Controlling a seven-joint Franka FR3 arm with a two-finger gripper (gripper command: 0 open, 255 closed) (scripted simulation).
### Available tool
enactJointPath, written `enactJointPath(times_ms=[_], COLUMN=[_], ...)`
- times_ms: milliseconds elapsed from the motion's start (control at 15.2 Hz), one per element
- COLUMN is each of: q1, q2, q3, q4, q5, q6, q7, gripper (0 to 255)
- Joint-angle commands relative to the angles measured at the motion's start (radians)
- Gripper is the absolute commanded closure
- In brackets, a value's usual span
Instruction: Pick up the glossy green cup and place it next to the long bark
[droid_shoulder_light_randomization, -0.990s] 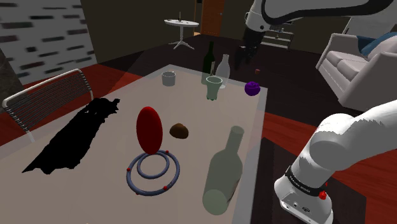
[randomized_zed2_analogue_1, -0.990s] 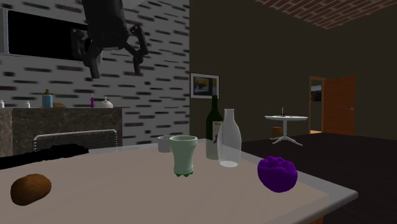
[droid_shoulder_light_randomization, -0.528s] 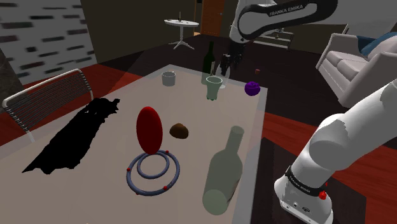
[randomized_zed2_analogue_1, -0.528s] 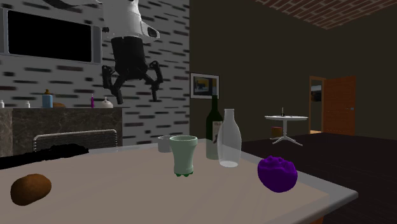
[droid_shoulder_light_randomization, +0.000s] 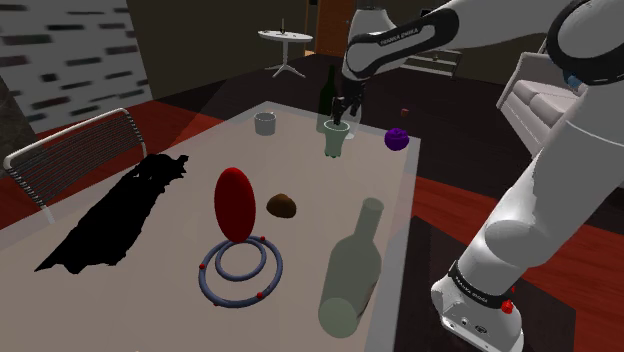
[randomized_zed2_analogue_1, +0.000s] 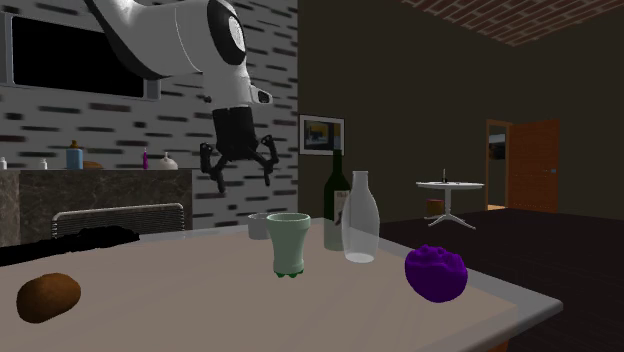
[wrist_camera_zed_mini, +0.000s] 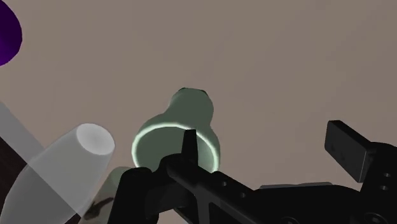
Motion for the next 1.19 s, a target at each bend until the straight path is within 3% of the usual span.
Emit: enactJointPath(times_ms=[0,462,1122], q1=[-0.004,-0.026,-0.035], q2=[0.084,0.345,0.405], q3=[-0.005,-0.014,-0.015], q4=[0.057,0.272,0.255], q5=[0.006,0.030,0.035], q6=[0.024,0.058,0.136], q7=[-0.008,-0.040,-0.043], gripper=[0,0,0])
